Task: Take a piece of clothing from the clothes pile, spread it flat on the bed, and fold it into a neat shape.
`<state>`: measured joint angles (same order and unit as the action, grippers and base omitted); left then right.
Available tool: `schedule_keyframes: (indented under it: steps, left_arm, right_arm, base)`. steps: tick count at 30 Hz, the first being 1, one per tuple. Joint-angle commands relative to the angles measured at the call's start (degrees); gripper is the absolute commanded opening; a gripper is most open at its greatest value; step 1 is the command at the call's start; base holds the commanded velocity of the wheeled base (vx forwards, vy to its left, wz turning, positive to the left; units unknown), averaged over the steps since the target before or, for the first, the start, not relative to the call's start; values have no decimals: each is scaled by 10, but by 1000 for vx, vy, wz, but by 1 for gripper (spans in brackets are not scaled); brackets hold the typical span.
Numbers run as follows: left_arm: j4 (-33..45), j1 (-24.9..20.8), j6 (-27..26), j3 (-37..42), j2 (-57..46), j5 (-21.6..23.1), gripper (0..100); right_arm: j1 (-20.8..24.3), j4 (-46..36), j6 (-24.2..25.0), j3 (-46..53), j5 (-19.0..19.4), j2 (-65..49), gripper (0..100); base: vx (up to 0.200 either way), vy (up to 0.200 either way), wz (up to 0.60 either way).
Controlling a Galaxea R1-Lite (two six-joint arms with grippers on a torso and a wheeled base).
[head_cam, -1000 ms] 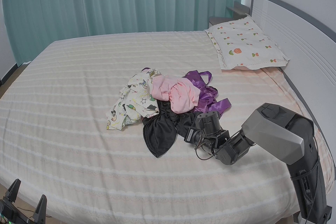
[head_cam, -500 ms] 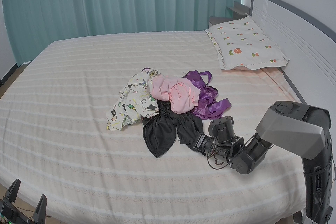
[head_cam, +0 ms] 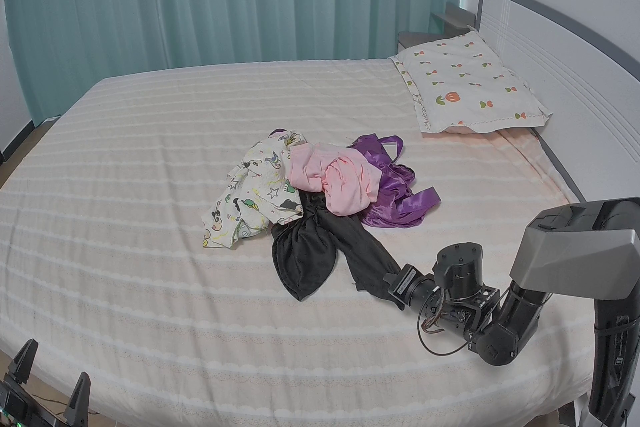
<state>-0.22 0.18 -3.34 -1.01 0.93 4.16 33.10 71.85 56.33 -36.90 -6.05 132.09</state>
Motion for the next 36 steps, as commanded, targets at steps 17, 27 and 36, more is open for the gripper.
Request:
schedule_keyframes:
  steps: [17, 27, 36]
  left_arm:
    - [-6, 18, -9, 7, 26, -3, 100]
    - [-59, -30, 33, -89, 383, 45, 100]
    - [-339, -134, 90, -100, 804, 16, 100]
  right_arm:
    - [28, 78, 7, 75, 14, -5, 0]
    - [24, 79, 7, 67, 14, 15, 0]
    - [24, 79, 6, 68, 13, 15, 0]
  base:
    - [0, 0, 0]
    - [0, 0, 0]
    - [0, 0, 0]
